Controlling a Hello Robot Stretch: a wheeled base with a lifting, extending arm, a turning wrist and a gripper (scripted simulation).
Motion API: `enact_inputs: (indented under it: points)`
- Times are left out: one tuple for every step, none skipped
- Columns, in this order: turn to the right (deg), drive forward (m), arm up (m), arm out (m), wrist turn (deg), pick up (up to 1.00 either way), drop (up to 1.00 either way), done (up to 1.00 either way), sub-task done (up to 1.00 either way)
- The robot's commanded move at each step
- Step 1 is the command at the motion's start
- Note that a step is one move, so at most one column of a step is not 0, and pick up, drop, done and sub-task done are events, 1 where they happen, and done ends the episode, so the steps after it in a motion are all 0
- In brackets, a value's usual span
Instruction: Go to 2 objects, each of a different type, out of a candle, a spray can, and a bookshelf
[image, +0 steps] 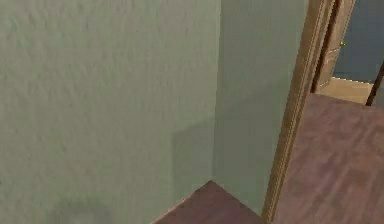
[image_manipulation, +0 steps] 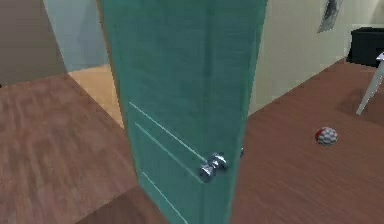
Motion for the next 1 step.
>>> enact_inputs:
  points:
    - [45.0, 0.0, 0.0, 0.0, 0.0, 0.0, 0.0, 0.0, 0.0]
